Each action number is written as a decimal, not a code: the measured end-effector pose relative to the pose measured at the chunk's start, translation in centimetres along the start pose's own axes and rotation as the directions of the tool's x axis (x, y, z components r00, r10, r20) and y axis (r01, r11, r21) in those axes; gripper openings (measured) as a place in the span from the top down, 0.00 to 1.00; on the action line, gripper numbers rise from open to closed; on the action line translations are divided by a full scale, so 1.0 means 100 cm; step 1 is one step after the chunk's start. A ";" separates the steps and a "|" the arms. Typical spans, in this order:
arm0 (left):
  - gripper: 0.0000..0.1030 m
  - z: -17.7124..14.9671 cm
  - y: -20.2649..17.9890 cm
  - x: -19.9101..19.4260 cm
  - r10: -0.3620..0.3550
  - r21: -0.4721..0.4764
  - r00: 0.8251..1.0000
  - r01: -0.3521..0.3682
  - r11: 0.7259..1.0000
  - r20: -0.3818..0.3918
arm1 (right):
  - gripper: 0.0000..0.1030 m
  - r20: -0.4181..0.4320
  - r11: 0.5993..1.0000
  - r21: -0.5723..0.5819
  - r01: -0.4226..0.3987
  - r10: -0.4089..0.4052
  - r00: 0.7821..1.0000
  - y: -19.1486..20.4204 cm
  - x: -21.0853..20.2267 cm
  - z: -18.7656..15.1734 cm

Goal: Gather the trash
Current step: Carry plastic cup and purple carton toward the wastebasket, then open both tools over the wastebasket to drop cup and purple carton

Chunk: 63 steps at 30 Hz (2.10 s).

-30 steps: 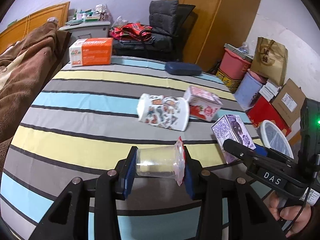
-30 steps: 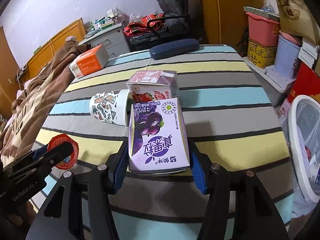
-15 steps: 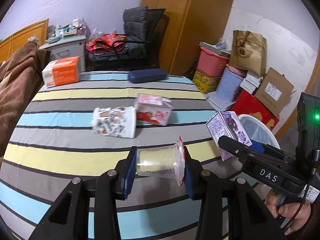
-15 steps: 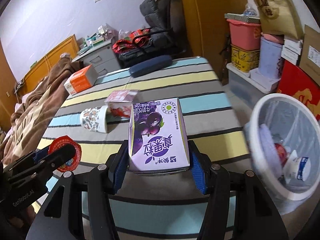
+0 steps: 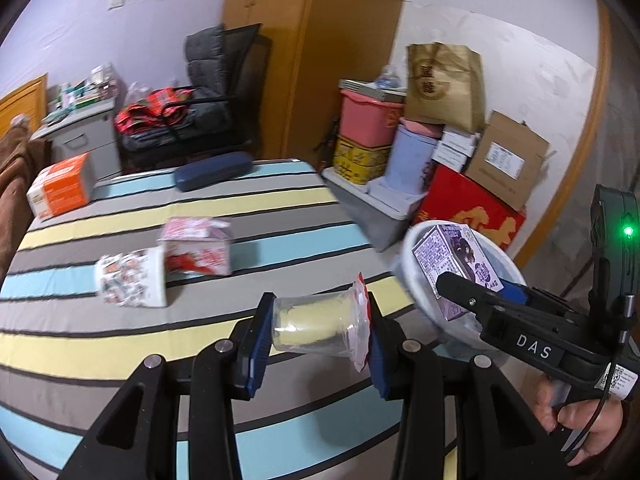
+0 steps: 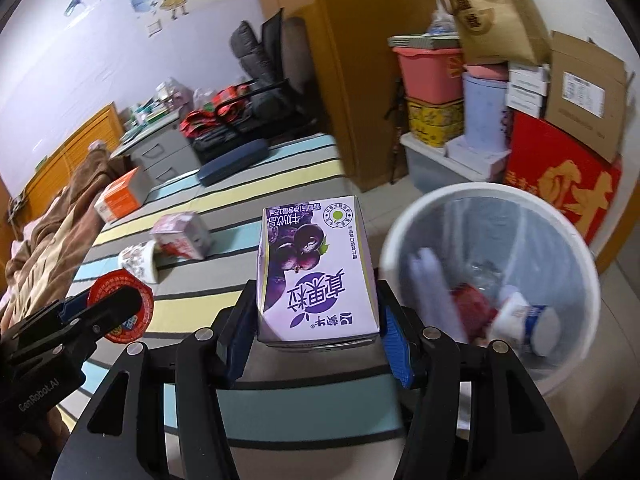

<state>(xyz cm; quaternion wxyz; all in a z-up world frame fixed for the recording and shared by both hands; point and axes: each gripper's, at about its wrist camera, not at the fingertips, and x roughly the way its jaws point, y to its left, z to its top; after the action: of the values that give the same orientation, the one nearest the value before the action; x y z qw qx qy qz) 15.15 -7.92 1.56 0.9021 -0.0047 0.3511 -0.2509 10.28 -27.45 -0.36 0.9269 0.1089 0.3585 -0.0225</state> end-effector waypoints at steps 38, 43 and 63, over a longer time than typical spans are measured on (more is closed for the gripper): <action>0.42 0.018 -0.159 0.101 -0.175 0.191 0.969 0.208 0.959 -0.172 | 0.43 -0.107 0.977 0.111 0.184 -0.172 0.979 -0.142 0.005 0.008; 0.40 0.019 -0.156 0.102 -0.192 0.174 0.967 0.221 0.960 -0.170 | 0.40 -0.102 0.978 0.107 0.180 -0.169 0.980 -0.143 0.004 0.007; 0.38 0.015 -0.125 0.073 -0.160 0.133 0.980 0.175 0.976 -0.118 | 0.35 -0.060 0.978 0.127 0.167 -0.161 0.985 -0.127 -0.006 0.010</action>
<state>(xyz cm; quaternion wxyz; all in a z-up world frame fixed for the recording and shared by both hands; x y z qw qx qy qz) 15.08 -22.40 0.35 0.8557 0.0434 0.3782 -0.3505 8.91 -40.10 -1.60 0.9035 0.1404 0.3867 -0.1199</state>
